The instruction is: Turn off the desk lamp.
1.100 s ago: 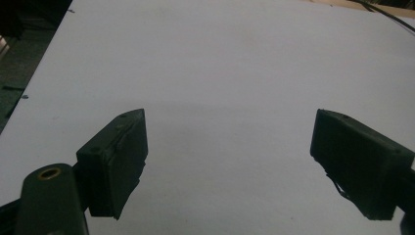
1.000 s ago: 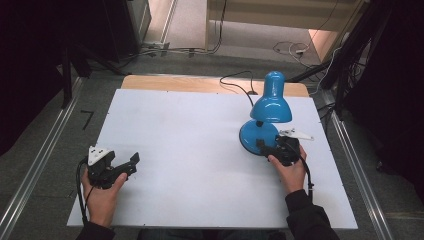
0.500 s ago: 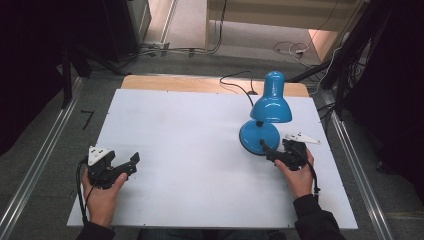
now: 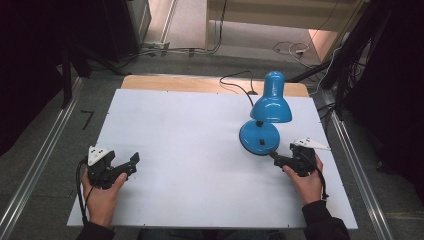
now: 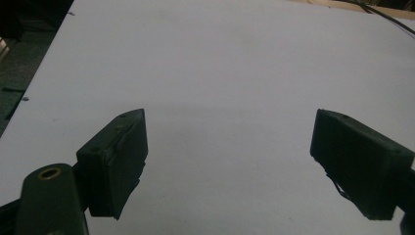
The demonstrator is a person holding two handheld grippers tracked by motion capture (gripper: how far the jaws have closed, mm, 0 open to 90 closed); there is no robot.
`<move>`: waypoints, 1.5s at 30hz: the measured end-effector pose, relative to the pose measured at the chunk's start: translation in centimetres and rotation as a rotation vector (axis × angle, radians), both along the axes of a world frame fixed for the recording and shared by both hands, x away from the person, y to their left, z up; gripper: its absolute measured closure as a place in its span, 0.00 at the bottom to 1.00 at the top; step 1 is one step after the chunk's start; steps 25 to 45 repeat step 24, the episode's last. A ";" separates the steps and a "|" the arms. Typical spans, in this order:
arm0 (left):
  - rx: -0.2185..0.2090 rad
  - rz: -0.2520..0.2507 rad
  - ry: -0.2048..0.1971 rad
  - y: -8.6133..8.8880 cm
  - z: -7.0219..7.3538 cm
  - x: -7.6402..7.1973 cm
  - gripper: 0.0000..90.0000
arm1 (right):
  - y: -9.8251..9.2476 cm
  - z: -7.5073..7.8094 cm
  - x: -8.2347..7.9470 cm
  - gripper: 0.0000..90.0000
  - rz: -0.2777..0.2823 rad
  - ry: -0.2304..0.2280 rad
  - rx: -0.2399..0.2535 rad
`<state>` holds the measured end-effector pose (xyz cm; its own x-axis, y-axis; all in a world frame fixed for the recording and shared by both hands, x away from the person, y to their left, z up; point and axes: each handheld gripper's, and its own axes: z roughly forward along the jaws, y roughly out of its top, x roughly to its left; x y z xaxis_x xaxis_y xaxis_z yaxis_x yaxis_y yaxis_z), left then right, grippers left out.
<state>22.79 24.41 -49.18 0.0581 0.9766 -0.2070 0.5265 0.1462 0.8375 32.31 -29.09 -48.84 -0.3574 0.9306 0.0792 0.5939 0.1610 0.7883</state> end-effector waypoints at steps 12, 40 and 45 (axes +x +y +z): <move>-0.001 -0.001 -0.004 0.1 0.1 -0.1 0.17 | -3.1 -0.4 -2.1 0.15 -0.038 0.012 -0.005; 0.001 0.001 -0.001 0.0 0.1 -0.1 0.17 | -6.9 -1.7 -4.1 0.13 -0.133 0.065 -0.039; 0.001 0.001 -0.001 0.0 0.1 -0.1 0.17 | -6.9 -1.7 -4.1 0.13 -0.133 0.065 -0.039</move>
